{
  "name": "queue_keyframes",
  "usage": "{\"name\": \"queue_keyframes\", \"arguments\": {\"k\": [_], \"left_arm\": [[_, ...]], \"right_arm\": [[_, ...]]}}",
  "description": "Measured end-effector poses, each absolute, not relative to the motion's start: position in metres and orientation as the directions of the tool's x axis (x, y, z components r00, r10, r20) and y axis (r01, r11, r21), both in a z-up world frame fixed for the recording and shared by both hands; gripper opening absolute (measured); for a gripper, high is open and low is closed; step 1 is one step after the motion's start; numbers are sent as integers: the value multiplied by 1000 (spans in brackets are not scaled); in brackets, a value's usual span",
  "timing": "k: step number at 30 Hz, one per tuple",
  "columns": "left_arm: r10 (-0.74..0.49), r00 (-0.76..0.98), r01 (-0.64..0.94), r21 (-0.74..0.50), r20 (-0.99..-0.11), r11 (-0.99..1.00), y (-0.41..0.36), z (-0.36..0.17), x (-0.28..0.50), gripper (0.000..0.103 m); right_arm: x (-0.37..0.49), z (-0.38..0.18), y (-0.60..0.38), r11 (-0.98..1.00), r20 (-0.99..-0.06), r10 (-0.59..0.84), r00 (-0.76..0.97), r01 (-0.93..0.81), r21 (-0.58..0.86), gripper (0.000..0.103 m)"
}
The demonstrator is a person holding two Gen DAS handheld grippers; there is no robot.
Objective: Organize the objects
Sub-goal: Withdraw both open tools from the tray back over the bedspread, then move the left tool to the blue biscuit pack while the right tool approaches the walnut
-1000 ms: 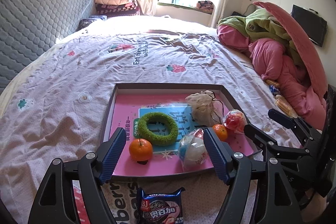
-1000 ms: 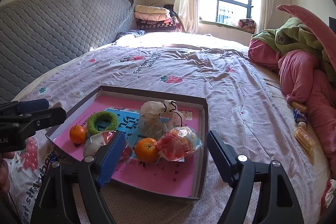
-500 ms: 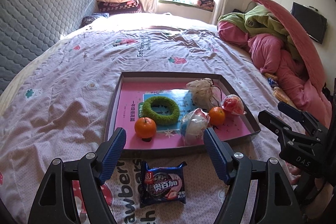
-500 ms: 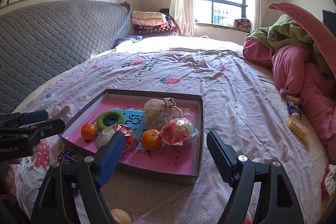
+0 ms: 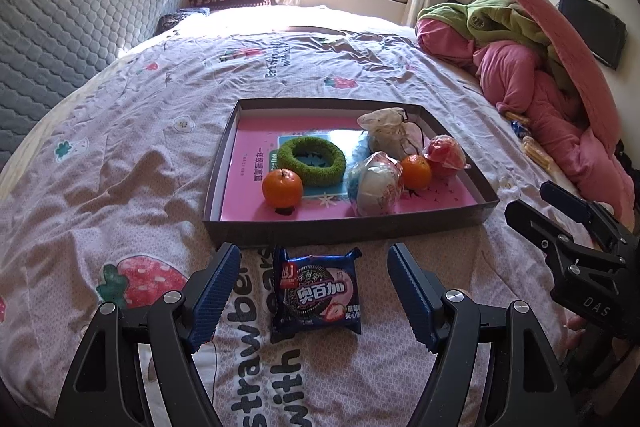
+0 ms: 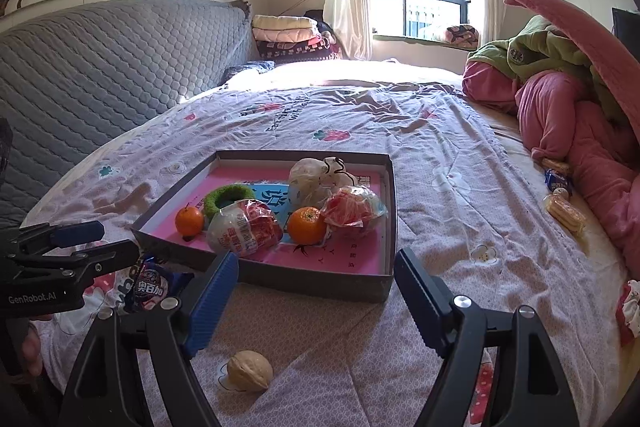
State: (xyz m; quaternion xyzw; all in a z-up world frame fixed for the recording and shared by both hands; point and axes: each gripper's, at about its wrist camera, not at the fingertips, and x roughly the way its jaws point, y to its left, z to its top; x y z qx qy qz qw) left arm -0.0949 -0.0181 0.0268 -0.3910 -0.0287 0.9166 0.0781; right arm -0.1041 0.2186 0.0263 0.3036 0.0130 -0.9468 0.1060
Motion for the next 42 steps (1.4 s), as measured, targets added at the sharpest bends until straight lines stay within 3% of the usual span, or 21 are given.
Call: {"name": "queue_keyframes", "arguments": {"k": [18,42], "left_arm": [[165,-641,-117,-118,-750,-986,-17,16,-74,77],[177,-576,-110,-138,-798,-984,-20,-4,-72,77]], "right_arm": [[-83,22,210,-971,-596,-211,-774,236,38,80],[-63,-16,183,-953,-714,-182,-676,301,-43,80]]}}
